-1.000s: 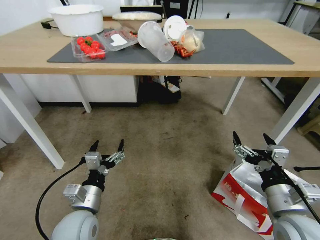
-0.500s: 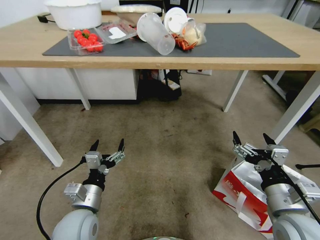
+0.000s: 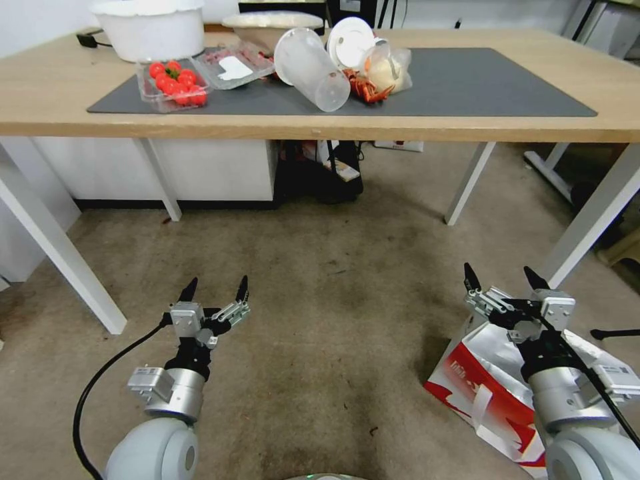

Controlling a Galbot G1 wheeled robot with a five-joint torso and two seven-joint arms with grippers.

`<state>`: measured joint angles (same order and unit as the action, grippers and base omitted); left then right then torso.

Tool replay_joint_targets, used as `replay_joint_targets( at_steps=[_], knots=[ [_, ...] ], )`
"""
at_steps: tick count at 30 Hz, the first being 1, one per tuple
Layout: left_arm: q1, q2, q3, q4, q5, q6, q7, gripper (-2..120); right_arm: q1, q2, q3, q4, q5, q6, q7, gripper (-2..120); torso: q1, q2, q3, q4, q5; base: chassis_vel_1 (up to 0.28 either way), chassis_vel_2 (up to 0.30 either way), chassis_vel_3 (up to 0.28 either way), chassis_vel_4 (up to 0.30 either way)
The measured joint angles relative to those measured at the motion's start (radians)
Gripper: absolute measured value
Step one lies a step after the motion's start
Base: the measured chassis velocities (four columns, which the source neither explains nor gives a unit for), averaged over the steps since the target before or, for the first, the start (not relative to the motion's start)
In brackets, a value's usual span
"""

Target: Pick up the food delivery bag from the floor and place it on the table.

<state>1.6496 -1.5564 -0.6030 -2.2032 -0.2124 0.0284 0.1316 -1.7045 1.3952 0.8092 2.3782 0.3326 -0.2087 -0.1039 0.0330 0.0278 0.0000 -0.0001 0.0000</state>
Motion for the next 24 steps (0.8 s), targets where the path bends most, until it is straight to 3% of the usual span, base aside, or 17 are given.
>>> replay_joint_targets(
  at_steps=[3,7,10,24],
  knots=[
    [0.003,0.001,-0.002,-0.002,0.001,-0.002,0.001,100,-0.003,-0.05,0.021,-0.017,0.037,-0.012,-0.042,100,0.0,0.001,0.0,0.0001,0.0003,0.0,0.0,0.0,0.0],
    [0.004,0.006,-0.008,-0.011,0.001,-0.006,0.001,100,-0.004,-0.199,0.077,-0.088,0.134,-0.026,-0.124,100,0.001,0.002,0.0,0.0002,0.0002,0.0,0.0,0.0,0.0],
    [0.002,0.008,-0.01,-0.015,0.001,-0.006,0.001,100,0.0,-0.245,0.099,-0.133,0.17,-0.027,-0.159,100,0.001,0.002,0.0,0.0001,0.0002,0.0,0.0,0.0,0.0],
    [0.0,0.016,-0.01,-0.024,0.001,-0.005,0.002,100,0.018,-0.339,0.139,-0.27,0.209,-0.027,-0.263,100,0.001,0.003,0.0,0.0001,0.0004,0.0,0.0,0.0,0.0]
  ],
)
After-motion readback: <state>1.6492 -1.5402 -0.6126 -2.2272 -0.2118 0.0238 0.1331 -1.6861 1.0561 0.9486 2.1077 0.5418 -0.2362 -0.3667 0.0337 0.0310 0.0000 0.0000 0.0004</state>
